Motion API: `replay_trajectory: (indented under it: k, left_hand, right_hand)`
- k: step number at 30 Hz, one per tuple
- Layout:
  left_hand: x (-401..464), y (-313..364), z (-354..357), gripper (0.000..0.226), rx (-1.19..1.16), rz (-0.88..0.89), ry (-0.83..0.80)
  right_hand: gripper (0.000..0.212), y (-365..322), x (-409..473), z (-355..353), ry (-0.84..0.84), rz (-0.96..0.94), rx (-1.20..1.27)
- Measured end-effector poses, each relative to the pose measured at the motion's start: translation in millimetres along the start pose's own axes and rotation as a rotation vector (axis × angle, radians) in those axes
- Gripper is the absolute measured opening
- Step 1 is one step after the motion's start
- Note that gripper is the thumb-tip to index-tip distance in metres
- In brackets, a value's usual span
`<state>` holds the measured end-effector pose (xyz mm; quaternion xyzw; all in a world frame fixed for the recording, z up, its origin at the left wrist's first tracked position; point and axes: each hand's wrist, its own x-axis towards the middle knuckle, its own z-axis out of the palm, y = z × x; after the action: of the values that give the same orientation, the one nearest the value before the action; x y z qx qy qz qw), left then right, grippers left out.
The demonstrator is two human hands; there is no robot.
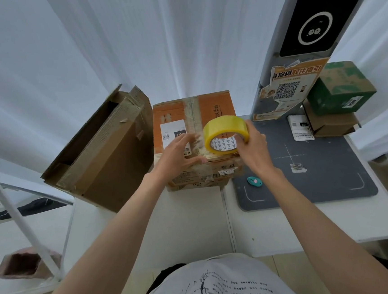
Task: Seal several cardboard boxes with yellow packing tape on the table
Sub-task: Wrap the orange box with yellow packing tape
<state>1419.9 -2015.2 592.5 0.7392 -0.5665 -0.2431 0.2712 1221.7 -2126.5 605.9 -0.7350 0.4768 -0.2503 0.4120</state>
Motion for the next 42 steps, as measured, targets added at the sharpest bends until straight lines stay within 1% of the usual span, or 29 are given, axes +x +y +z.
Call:
replay_trajectory:
  k: [2, 4, 6, 8, 10, 12, 14, 16, 18, 19, 20, 22, 24, 26, 30, 33, 36, 38, 41, 42]
  left_hand:
    - [1.9, 5.7, -3.9, 0.086, -0.044, 0.004, -0.014]
    - [6.1, 16.5, -10.8, 0.088, -0.106, 0.047, -0.018]
    - [11.5, 31.0, -17.7, 0.079, -0.126, 0.124, 0.017]
    - [17.5, 43.7, -22.3, 0.06, -0.104, 0.193, 0.071]
    - [22.4, 50.3, -26.0, 0.05, -0.108, 0.191, 0.073]
    - [26.4, 50.4, -29.9, 0.049, -0.138, 0.153, 0.049]
    - [28.8, 49.4, -33.9, 0.05, -0.152, 0.132, 0.038]
    - [31.0, 50.1, -37.0, 0.049, -0.146, 0.136, 0.028]
    - [32.9, 52.5, -39.1, 0.049, -0.132, 0.143, 0.017]
    - [33.9, 53.8, -40.1, 0.048, -0.126, 0.145, 0.012]
    - [34.9, 54.9, -40.8, 0.047, -0.122, 0.145, 0.005]
    - [36.5, 56.6, -43.2, 0.045, -0.117, 0.141, -0.016]
    - [37.6, 58.0, -46.6, 0.045, -0.114, 0.137, -0.031]
    - [38.8, 58.3, -49.6, 0.045, -0.106, 0.131, -0.041]
    - [39.8, 58.9, -51.5, 0.047, -0.08, 0.124, -0.063]
    - [40.5, 60.0, -52.3, 0.048, -0.073, 0.128, -0.076]
    - [42.8, 63.0, -53.8, 0.045, -0.067, 0.142, -0.102]
    - [44.5, 64.8, -55.4, 0.043, -0.063, 0.149, -0.124]
    - [47.3, 64.5, -57.8, 0.044, -0.065, 0.147, -0.149]
    - [48.3, 64.0, -58.6, 0.045, -0.058, 0.145, -0.158]
  right_hand:
    - [0.016, 2.5, 1.5, -1.3, -0.021, -0.008, -0.014]
    - [0.019, 6.2, 3.3, -1.7, -0.027, -0.009, -0.015]
    - [0.02, 11.5, 5.2, -1.6, -0.029, -0.013, 0.002]
    - [0.024, 16.5, 7.3, -3.1, -0.039, -0.017, 0.001]
    - [0.039, 21.7, 6.1, -9.6, -0.075, 0.029, 0.077]
    - [0.051, 32.8, -0.4, -18.4, -0.097, 0.064, 0.237]
    - [0.049, 57.9, -8.8, -20.5, -0.051, 0.07, 0.313]
    - [0.042, 92.2, -14.6, -9.8, 0.051, 0.14, 0.298]
    - [0.03, 132.0, -10.7, 8.8, 0.116, 0.253, 0.183]
    - [0.025, 150.1, -6.6, 17.9, 0.096, 0.3, 0.072]
    - [0.025, 166.9, -2.1, 26.6, 0.036, 0.338, -0.044]
    - [0.034, 192.8, 5.2, 41.4, -0.112, 0.397, -0.247]
    - [0.039, 207.0, 8.6, 51.0, -0.209, 0.423, -0.421]
    - [0.037, 211.3, 5.4, 55.7, -0.26, 0.446, -0.522]
    - [0.02, 210.5, -11.5, 60.3, -0.232, 0.432, -0.609]
    - [0.028, 214.9, -20.1, 64.9, -0.175, 0.48, -0.552]
    - [0.025, 216.9, -27.6, 65.8, -0.104, 0.546, -0.366]
    - [0.019, 209.4, -33.6, 64.5, -0.015, 0.49, -0.19]
    - [0.008, 186.6, -44.0, 60.6, 0.134, 0.305, -0.002]
    - [0.009, 176.9, -47.3, 58.6, 0.163, 0.253, 0.044]
